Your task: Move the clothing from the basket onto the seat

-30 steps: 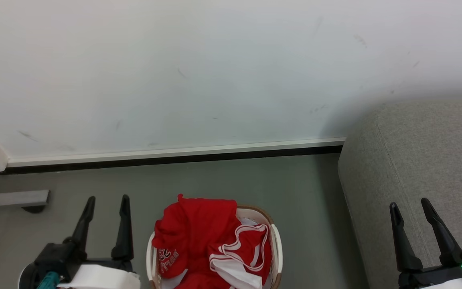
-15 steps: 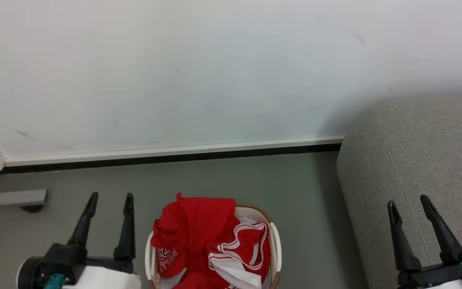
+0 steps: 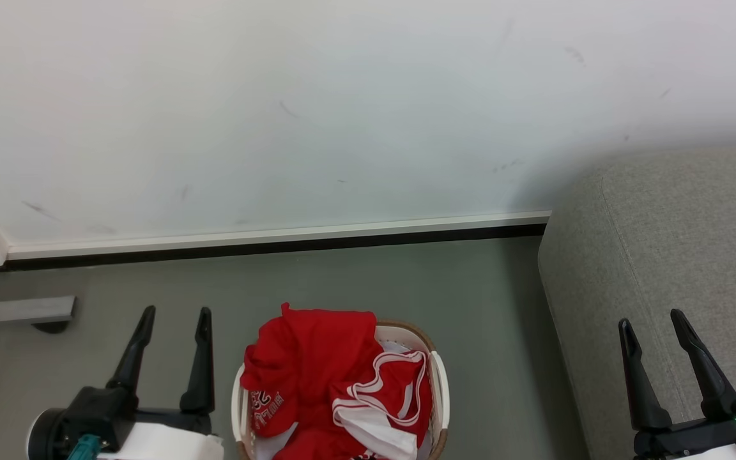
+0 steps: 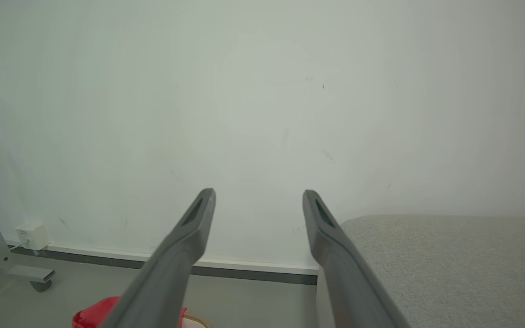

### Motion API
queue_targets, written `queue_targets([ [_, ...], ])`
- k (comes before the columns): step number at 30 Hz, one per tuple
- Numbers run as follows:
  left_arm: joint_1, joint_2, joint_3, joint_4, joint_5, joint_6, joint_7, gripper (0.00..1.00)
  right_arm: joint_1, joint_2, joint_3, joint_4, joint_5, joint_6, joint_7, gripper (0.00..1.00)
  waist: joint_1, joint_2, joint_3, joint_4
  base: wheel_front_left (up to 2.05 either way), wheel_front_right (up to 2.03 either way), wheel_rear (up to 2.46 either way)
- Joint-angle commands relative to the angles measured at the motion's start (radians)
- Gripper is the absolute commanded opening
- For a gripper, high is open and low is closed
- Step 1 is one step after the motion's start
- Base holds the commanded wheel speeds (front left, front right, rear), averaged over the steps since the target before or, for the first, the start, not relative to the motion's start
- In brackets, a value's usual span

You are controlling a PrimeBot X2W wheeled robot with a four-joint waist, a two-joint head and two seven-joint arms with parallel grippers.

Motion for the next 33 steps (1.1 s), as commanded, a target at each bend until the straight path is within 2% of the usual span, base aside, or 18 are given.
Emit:
queue_targets([
  [1, -0.007, 0.002, 0.006, 0.003, 0.011, -0.002, -0.001, 1.0, -0.014, -0.002, 0.0, 0.001, 0.006, 0.001, -0.003, 1.0, 0.0, -0.0001, 0.001, -0.001, 0.0, 0.0, 0.0],
  [11, -0.041, -0.002, 0.024, 0.019, -0.029, -0.021, -0.001, 1.0, -0.047, 0.023, -0.042, -0.024, 0.05, 0.001, -0.002, 1.0, 0.0, -0.0001, 0.052, -0.027, 0.0, 0.0, 0.0],
  [21, -0.134, -0.002, 0.005, 0.049, -0.032, -0.046, 0.0, 1.0, -0.125, 0.009, -0.029, -0.05, 0.052, 0.001, -0.001, 1.0, 0.0, -0.0001, 0.191, -0.094, 0.0, 0.0, 0.0],
  [27, -0.2, 0.012, -0.005, 0.119, -0.023, -0.058, 0.0, 1.0, -0.178, 0.016, -0.028, -0.065, 0.054, 0.001, -0.001, 1.0, 0.0, -0.0001, 0.273, -0.15, 0.0, 0.0, 0.0],
  [33, -0.266, 0.051, -0.037, 0.241, -0.019, -0.065, 0.0, 1.0, -0.217, 0.038, -0.032, -0.078, 0.064, 0.001, -0.001, 1.0, 0.0, -0.0001, 0.344, -0.204, 0.0, 0.0, 0.0],
])
